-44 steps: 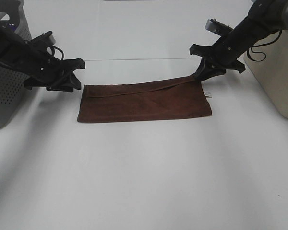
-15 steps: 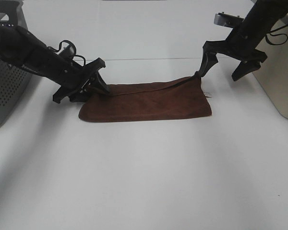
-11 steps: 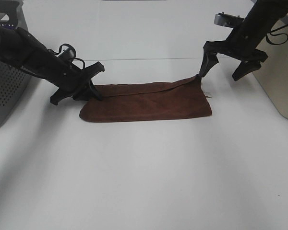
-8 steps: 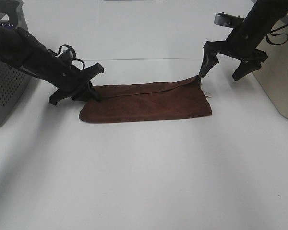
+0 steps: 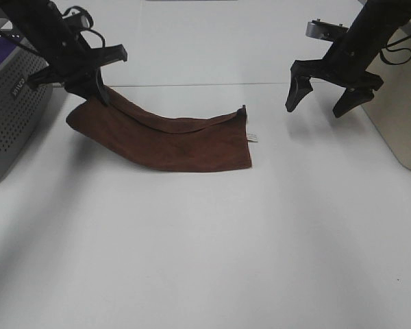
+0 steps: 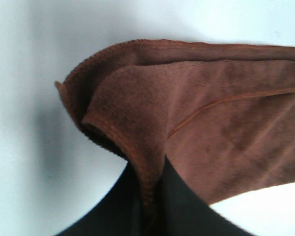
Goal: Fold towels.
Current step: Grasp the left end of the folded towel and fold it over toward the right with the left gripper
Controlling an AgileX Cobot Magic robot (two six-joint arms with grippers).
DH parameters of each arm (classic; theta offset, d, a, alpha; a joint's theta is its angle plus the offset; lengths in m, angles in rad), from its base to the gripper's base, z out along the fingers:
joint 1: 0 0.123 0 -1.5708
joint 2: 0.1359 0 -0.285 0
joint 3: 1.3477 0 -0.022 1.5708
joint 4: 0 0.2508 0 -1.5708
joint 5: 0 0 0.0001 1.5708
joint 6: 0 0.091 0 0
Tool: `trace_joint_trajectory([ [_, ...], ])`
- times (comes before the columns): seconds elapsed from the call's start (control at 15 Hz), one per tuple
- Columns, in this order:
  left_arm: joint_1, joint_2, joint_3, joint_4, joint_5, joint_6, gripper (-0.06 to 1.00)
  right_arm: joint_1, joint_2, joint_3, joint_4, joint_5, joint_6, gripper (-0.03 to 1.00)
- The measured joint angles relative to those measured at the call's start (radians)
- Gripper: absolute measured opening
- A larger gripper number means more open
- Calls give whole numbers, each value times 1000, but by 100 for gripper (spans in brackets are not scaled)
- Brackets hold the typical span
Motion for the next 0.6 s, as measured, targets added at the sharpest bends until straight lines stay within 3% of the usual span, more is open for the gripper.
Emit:
trace_joint_trajectory([
  [0.13, -23, 0, -93, -6, 60, -16, 3, 0, 0, 0, 0, 0, 5, 96],
  [0.33, -123, 0, -149, -28, 56, -28, 3, 0, 0, 0, 0, 4, 5, 96],
  [0.6, -264, 63, -149, -45, -102, -97, 3, 0, 0, 0, 0, 5, 5, 96],
])
